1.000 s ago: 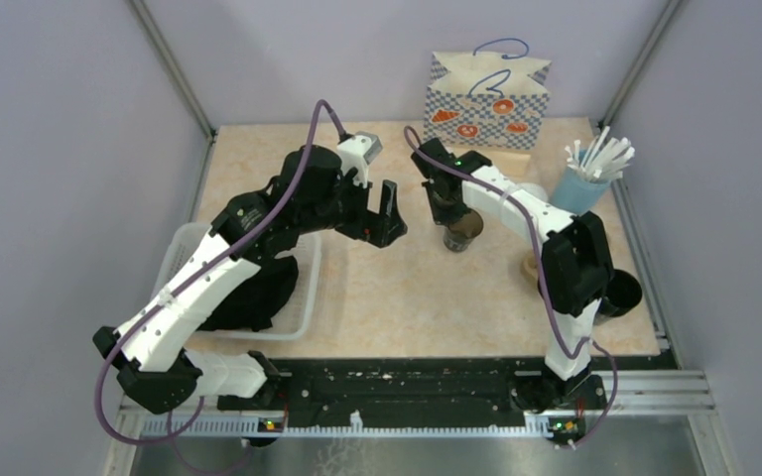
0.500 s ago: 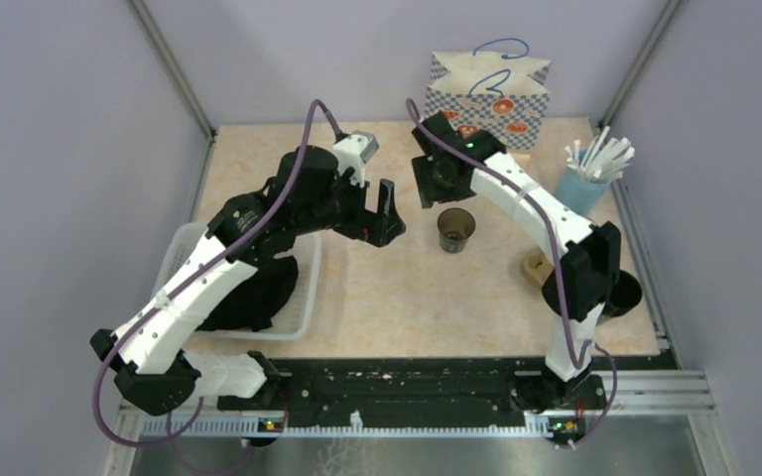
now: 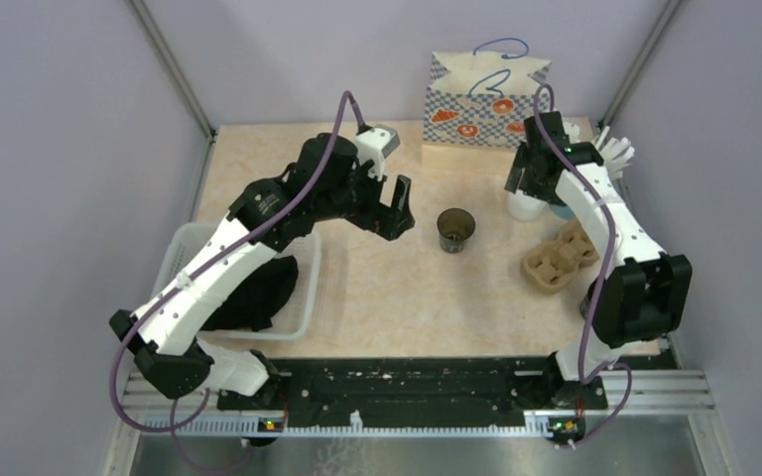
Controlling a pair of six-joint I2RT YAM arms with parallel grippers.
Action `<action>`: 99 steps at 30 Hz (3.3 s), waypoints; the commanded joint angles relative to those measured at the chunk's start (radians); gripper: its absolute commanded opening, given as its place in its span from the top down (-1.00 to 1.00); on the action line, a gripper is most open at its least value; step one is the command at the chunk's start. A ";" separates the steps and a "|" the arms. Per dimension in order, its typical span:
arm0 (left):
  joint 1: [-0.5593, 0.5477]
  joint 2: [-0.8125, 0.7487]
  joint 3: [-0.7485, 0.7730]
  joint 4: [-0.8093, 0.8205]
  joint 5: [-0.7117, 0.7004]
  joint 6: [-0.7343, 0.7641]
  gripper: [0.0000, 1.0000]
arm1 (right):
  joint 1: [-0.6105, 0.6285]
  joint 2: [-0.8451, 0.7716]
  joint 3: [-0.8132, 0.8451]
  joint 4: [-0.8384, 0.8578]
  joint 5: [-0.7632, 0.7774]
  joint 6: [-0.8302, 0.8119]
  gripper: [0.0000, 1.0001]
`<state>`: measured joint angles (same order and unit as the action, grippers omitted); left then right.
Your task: Pack the takeout coffee
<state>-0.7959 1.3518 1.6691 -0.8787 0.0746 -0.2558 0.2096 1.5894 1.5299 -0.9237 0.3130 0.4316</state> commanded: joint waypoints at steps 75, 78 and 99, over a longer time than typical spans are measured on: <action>-0.170 -0.071 -0.036 0.019 -0.233 0.209 -0.97 | -0.092 0.289 -0.126 0.282 0.321 0.324 0.73; -0.171 -0.071 -0.039 0.020 -0.229 0.209 -0.96 | -0.092 0.288 -0.124 0.283 0.317 0.315 0.65; -0.172 -0.071 -0.037 0.026 -0.231 0.211 -0.96 | -0.092 0.273 -0.105 0.268 0.319 0.288 0.75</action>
<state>-0.9642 1.3041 1.6173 -0.8837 -0.1543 -0.0555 0.1276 1.8923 1.3880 -0.6395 0.6235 0.7258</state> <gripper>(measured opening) 0.985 0.132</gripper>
